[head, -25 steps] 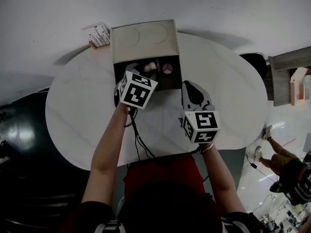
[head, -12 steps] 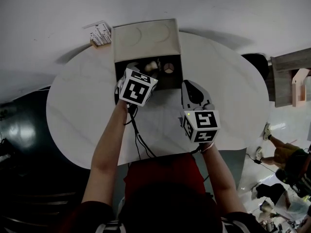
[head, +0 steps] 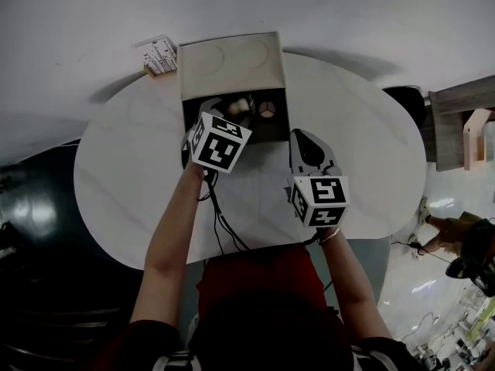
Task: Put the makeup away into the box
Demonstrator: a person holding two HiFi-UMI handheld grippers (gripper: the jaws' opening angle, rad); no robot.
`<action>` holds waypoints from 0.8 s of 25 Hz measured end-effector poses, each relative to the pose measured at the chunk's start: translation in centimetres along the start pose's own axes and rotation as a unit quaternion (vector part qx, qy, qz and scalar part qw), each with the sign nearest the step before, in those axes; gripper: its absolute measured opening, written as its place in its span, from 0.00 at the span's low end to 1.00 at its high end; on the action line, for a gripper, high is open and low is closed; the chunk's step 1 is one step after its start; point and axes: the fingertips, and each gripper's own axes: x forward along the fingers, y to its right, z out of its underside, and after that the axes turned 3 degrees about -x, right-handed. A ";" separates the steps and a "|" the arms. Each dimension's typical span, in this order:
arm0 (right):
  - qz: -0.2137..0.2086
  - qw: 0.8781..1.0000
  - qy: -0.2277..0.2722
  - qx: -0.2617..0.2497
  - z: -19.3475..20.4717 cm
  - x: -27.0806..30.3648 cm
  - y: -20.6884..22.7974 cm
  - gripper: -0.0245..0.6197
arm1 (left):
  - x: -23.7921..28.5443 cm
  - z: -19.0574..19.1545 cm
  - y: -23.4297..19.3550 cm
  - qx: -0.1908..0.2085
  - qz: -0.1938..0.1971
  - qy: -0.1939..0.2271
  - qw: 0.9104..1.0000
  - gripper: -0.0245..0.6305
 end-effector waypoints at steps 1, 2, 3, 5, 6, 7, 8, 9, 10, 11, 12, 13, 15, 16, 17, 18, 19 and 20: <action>0.000 1.000 0.000 0.000 0.0 -0.1 0.0 0.06 | -0.1 0.0 0.2 0.004 0.000 0.000 1.000 0.36; 0.001 1.000 0.000 0.000 0.0 -0.1 0.0 0.06 | -0.3 0.0 0.3 0.006 0.001 -0.001 1.000 0.36; 0.001 1.000 0.001 0.000 0.0 -0.1 -0.1 0.06 | -0.4 0.0 0.4 0.007 0.001 0.000 1.000 0.36; 0.001 1.000 0.002 -0.002 -0.1 -0.2 -0.2 0.06 | -0.7 0.0 0.3 0.008 -0.001 0.002 1.000 0.36; 0.001 1.000 0.003 -0.003 -0.2 -0.3 -0.3 0.06 | -0.8 0.1 0.2 0.008 -0.003 0.002 1.000 0.36; 0.001 1.000 0.004 -0.003 -0.2 -0.3 -0.3 0.06 | -0.9 0.1 0.1 0.007 -0.004 0.003 1.000 0.36; 0.001 1.000 0.006 -0.004 -0.3 -0.4 -0.4 0.06 | -0.9 0.2 0.0 0.005 -0.004 0.003 1.000 0.36; 0.001 1.000 0.007 -0.005 -0.4 -0.5 -0.5 0.06 | -0.9 0.2 -0.1 0.003 -0.004 0.003 1.000 0.36; 0.001 1.000 0.008 -0.006 -0.5 -0.5 -0.5 0.06 | -1.0 0.3 -0.1 0.002 -0.004 0.003 1.000 0.36; 0.001 1.000 0.009 -0.007 -0.5 -0.6 -0.6 0.06 | -1.0 0.3 -0.2 0.002 -0.005 0.002 1.000 0.37; 0.001 1.000 0.009 -0.007 -0.5 -0.7 -0.6 0.06 | -1.1 0.4 -0.1 0.002 -0.006 0.001 1.000 0.37; 0.001 1.000 0.009 -0.008 -0.5 -0.9 -0.7 0.06 | -1.1 0.4 -0.1 0.003 -0.006 0.000 1.000 0.37; 0.001 1.000 0.011 -0.009 -0.5 -1.1 -0.9 0.06 | -1.3 0.6 0.1 0.007 -0.005 -0.002 1.000 0.37; 0.000 1.000 0.012 -0.010 -0.5 -1.3 -1.0 0.06 | -1.4 0.6 0.2 0.008 -0.006 0.000 1.000 0.37; 0.000 1.000 0.013 -0.012 -0.6 -1.4 -1.1 0.06 | -1.6 0.5 0.2 0.008 -0.008 0.004 1.000 0.37; 0.000 1.000 0.014 -0.013 -0.6 -1.6 -1.1 0.06 | -1.9 0.4 0.2 0.007 -0.011 0.009 1.000 0.37; 0.000 1.000 0.015 -0.014 -0.6 -1.7 -1.2 0.06 | -2.3 0.2 0.2 0.007 -0.014 0.015 1.000 0.37; 0.000 1.000 0.016 -0.015 -0.7 -1.9 -1.3 0.06 | -2.7 0.1 0.2 0.007 -0.016 0.021 1.000 0.37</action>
